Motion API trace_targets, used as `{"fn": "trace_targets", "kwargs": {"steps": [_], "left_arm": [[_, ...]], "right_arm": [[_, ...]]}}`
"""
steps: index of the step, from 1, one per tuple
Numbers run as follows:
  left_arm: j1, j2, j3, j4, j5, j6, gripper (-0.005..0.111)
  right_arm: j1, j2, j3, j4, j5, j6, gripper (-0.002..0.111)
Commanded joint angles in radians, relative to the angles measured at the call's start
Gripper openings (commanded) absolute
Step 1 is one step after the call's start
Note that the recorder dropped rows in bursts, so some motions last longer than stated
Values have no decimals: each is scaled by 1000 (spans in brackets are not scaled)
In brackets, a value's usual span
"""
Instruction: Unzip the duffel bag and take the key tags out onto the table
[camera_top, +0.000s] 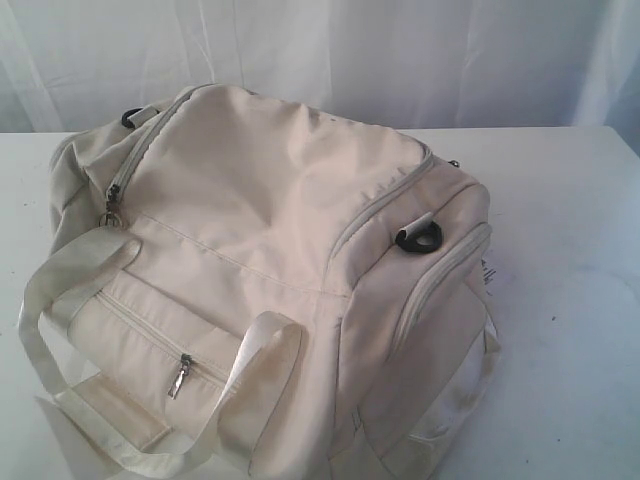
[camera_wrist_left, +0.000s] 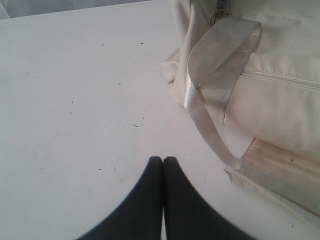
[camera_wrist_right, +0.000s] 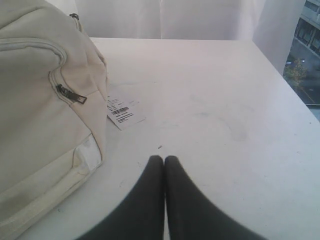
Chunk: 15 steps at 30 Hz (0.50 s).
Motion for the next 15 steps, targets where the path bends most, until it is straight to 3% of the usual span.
{"fn": "trace_targets", "kwargs": {"steps": [1,9,12,15], "left_arm": [[-3,-3,4,-13,-7,-12,0],[-3,-3,4,-61,-163,-188,0],[-3,-3,4,-63,-327,-226,0],[-3,-3,4,-63,-539,-249,0]], "right_arm": [[2,-5,4,5,-6,0,0],[2,-5,4,92,-73,54,0],[2,-5,4,299,-190,209,0],[2,-5,4,316,-363,299,0]]}}
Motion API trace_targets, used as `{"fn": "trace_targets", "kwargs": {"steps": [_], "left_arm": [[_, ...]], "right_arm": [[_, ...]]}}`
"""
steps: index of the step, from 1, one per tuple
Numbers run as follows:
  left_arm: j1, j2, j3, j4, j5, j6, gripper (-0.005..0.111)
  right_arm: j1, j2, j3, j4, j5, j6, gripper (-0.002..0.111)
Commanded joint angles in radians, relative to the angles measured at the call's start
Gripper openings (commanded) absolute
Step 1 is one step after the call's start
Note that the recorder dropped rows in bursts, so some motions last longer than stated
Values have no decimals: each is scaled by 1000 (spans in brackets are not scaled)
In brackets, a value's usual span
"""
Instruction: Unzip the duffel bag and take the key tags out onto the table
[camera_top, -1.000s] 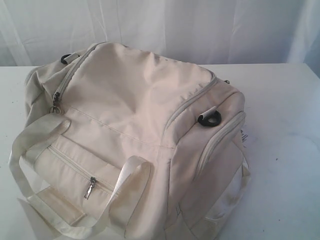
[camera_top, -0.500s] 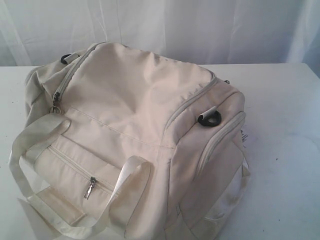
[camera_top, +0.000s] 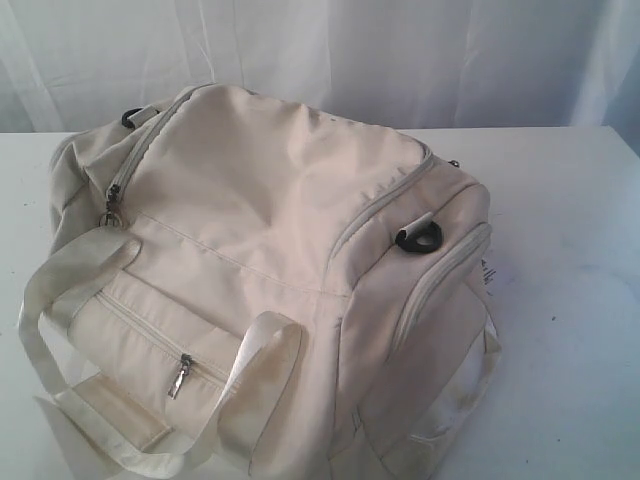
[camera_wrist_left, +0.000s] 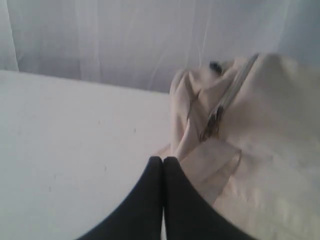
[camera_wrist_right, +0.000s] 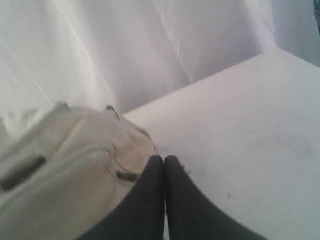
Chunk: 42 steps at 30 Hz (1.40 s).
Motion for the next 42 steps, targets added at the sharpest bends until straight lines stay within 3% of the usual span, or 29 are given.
{"fn": "trace_targets", "kwargs": {"steps": [1,3,5,7,10,12,15,19,27,33,42], "left_arm": [[-3,-3,4,-13,-274,-31,0],[-3,4,-13,-13,-194,-31,0],[-3,40,-59,-10,-114,4,3],[-3,113,-106,-7,-124,87,18],[-3,301,-224,-7,-117,219,51],[-1,438,-325,-7,-115,236,58],[-1,637,-476,-7,-69,236,58],[-1,827,-631,-7,113,236,58],[-1,1142,-844,-7,394,269,58],[-1,1208,-904,-7,388,281,58],[-1,1205,-904,-7,272,281,58]], "right_arm": [[2,-5,4,52,-277,206,0],[2,-5,4,41,-345,240,0],[2,-5,-42,-17,-274,240,0],[2,3,-124,-89,-129,235,0],[35,149,-279,-69,6,157,0],[77,273,-390,-13,38,55,0],[140,470,-542,75,111,-99,0],[203,681,-657,258,238,-112,0],[312,1092,-705,608,398,-346,0],[371,1244,-705,636,423,-525,0],[385,1254,-705,639,452,-665,0]]}}
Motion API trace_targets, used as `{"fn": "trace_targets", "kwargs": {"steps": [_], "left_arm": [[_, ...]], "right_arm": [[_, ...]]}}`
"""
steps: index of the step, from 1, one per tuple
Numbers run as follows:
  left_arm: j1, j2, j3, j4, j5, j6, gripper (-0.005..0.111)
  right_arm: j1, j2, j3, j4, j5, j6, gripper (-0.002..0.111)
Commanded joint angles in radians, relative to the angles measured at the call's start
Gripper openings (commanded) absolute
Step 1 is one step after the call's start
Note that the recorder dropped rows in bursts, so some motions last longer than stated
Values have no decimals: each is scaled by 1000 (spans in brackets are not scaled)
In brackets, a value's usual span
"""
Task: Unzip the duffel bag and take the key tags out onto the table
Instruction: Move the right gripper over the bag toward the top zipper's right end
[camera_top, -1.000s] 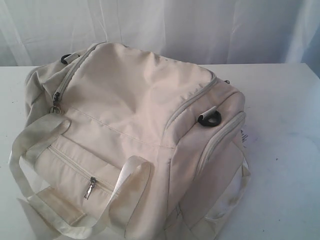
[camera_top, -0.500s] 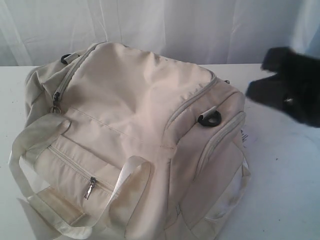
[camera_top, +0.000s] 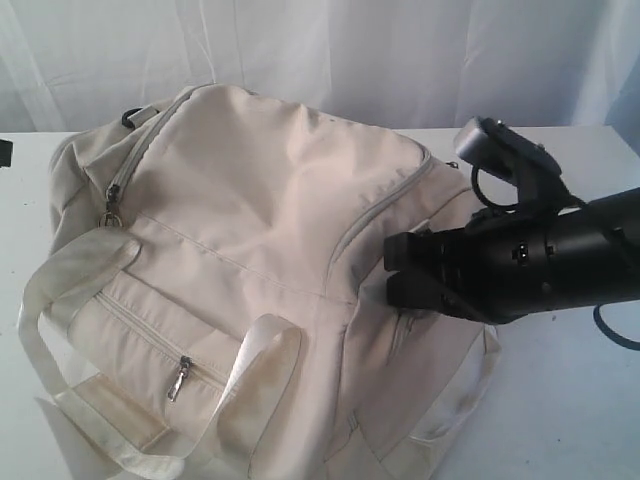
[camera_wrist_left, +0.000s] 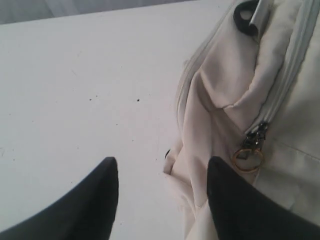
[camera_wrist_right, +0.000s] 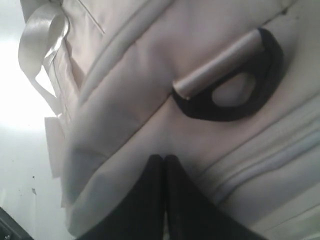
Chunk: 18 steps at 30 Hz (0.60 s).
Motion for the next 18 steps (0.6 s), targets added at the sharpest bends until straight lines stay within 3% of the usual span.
{"fn": "trace_targets", "kwargs": {"steps": [1,5,10,13,18], "left_arm": [[-1,-3,-5,-7,-22,4,58],[-1,-3,-5,-7,4,4,58],[-1,-1,-5,-7,44,104,58],[-6,-1,-5,-9,55,210,58],[-21,40,-5,-11,28,228,61]], "right_arm": [[4,4,-3,1,50,-75,0],[4,4,-26,23,160,-81,0],[4,4,-77,23,367,-258,0],[4,4,-88,26,386,-316,0],[4,4,-89,138,384,-323,0]]}}
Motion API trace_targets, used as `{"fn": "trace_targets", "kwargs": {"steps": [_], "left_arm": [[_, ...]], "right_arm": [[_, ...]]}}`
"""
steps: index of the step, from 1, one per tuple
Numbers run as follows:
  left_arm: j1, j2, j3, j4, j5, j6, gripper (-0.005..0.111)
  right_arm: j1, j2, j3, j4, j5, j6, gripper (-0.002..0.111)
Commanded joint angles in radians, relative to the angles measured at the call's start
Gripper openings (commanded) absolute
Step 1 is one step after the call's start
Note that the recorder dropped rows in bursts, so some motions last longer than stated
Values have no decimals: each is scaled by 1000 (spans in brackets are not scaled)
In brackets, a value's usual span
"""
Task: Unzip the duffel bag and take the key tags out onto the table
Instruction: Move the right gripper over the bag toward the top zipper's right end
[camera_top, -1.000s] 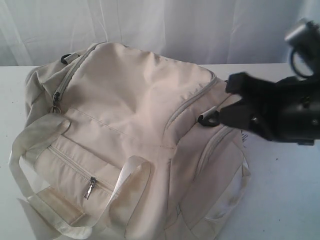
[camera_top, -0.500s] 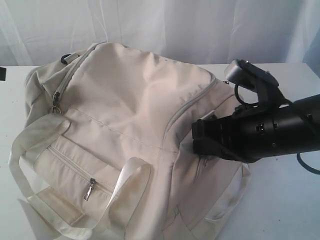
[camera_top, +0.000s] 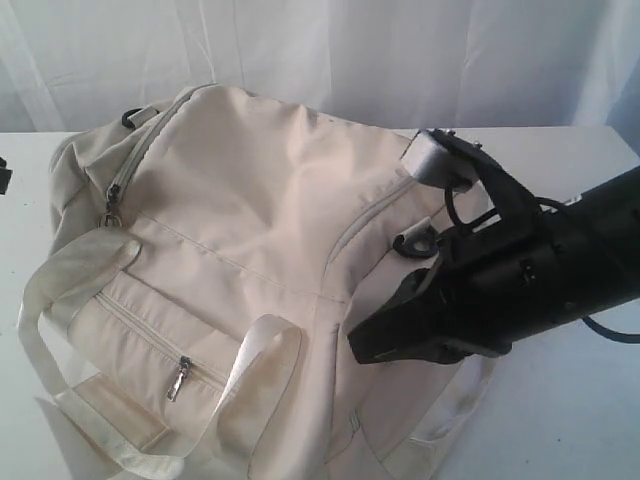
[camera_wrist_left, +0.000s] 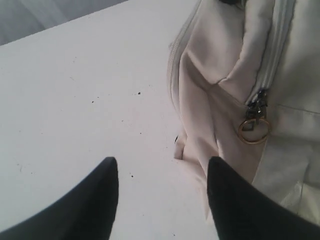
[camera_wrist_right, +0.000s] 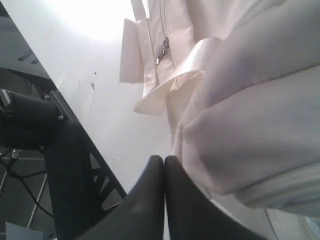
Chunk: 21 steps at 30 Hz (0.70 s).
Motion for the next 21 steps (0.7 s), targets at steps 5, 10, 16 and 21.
{"fn": "trace_targets", "kwargs": {"steps": [5,10,16,21], "left_arm": [[-17,100,-5,-50,-50,13,84],[-37,172,-5,-119,-78,20,85],[-45,249,-7,-146,-146,13,84],[-45,298,-7,-191,-188,13,84]], "right_arm": [[2,2,-9,206,-16,-42,2],[2,2,-20,206,-21,-82,65],[2,-12,-143,128,157,-77,87],[2,-87,-223,-248,262,127,83]]}}
